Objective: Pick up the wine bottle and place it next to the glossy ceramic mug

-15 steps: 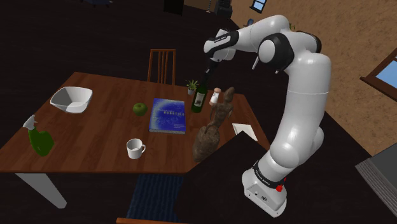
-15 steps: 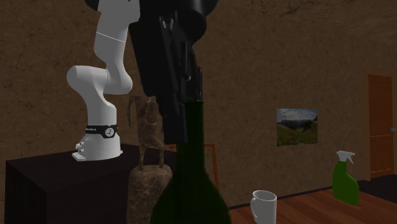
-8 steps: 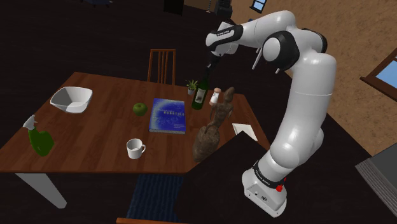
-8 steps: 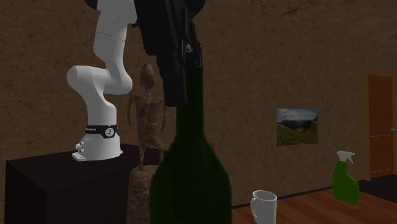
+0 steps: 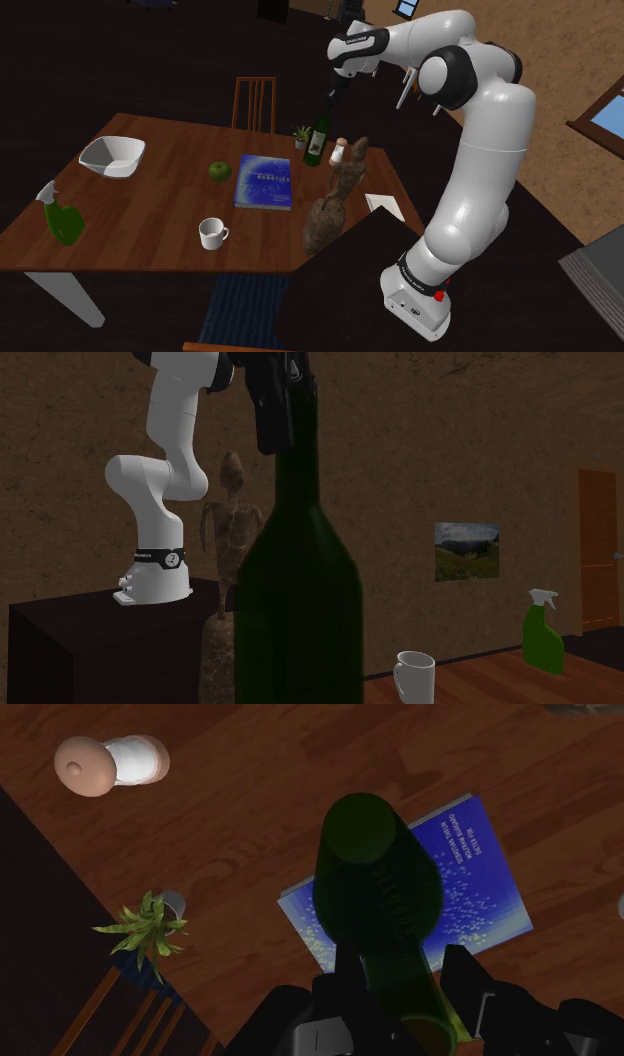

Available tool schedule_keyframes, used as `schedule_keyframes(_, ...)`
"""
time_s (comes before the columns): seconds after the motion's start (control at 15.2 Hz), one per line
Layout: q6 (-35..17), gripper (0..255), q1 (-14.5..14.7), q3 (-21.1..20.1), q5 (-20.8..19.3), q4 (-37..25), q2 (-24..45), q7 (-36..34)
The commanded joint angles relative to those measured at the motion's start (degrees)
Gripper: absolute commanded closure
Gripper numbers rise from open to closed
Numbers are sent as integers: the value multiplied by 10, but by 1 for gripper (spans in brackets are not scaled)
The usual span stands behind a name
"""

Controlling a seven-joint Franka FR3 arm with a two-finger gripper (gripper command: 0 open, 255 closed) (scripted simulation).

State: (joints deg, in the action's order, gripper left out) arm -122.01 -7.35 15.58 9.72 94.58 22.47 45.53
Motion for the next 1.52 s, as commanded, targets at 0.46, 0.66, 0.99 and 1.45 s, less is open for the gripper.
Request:
schedule_keyframes(0.46,62,255,1,4,-9,-43,-19,-8)
schedule_keyframes(0.66,83,255,1,5,-11,-61,-23,-11)
schedule_keyframes(0.99,119,255,-1,6,-14,-94,-27,-14)
schedule_keyframes(1.45,174,255,-4,7,-15,-149,-27,-17)
